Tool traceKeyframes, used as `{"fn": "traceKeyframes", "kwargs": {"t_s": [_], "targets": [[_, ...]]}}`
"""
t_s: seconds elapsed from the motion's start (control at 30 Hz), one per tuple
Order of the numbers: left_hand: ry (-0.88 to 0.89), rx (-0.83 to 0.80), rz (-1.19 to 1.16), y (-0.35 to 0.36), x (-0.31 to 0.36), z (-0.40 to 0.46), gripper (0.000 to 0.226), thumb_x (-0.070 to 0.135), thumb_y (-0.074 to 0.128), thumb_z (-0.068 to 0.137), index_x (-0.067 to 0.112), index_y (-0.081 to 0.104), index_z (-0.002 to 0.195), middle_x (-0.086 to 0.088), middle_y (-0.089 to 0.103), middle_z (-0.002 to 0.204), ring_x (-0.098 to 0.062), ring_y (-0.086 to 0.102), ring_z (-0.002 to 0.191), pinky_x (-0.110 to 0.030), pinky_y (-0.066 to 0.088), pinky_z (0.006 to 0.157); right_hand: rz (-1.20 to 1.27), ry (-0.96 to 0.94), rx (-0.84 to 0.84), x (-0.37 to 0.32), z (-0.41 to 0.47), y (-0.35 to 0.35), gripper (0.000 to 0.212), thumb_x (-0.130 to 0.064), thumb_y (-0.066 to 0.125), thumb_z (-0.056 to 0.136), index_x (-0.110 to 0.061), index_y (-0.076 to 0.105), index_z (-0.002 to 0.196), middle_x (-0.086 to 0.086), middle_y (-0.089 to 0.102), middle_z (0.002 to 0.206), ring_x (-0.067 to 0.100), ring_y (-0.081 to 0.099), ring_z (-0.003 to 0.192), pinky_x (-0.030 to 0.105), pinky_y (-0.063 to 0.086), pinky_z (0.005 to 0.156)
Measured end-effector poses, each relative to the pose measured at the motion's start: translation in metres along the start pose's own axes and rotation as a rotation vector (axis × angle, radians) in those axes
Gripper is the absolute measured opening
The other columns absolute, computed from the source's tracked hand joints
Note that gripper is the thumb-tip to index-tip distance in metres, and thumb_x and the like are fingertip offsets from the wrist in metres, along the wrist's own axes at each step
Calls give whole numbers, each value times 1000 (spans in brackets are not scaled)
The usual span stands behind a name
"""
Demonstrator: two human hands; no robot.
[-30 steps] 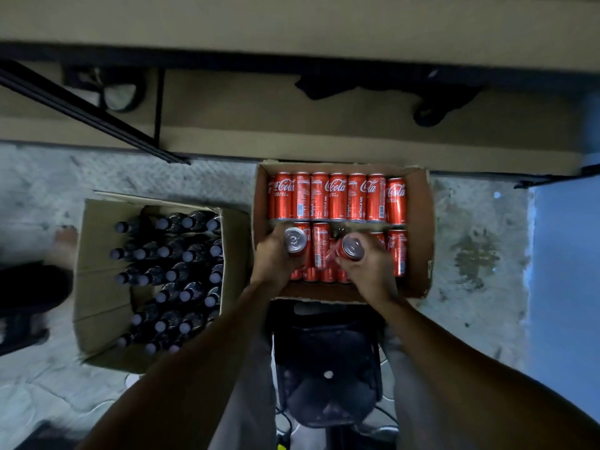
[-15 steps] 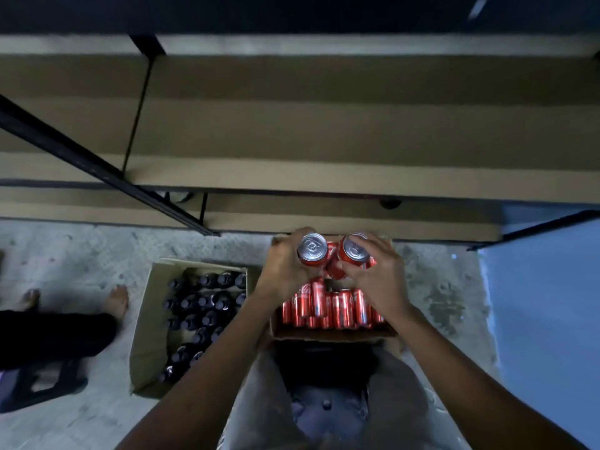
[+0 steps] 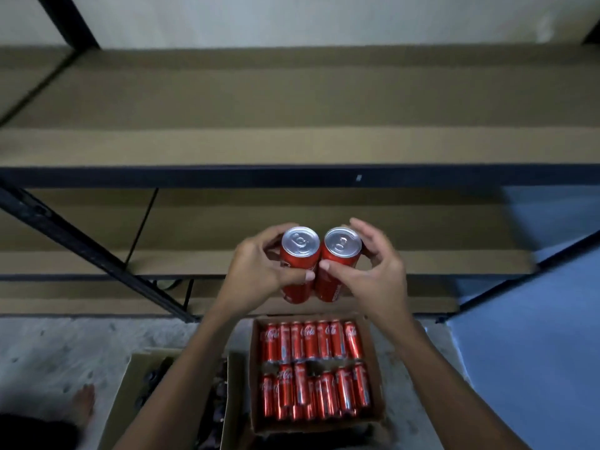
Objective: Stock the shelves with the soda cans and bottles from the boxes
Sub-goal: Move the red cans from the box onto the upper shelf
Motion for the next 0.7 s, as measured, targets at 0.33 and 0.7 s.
{"fn": "traceKeyframes", "kwargs": {"t_s": [0.33,0.7], "targets": [[276,44,-102,-39,151,18,67,5,90,53,16,67,115,4,75,104,-12,70,100,-25,56,85,208,-220,65,-140,45,-26,64,-15,90,65,-17,63,122,-4,72,111,6,68,104,23,56,87],[426,129,-77,-60,209,85,62,4,90,60,12,66,116,3,74,107,-7,69,100,-17,52,79,306,-308,94,-193,124,-15,56,-6,85,71,-19,60,119,-3,70,110,8,70,98,27,58,84]]}}
Point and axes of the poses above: each hand's wrist, its own z-axis towards the middle knuckle, its own y-axis out of the palm, x = y × z, the point moved 6 cm from there along z, towards the middle knuckle
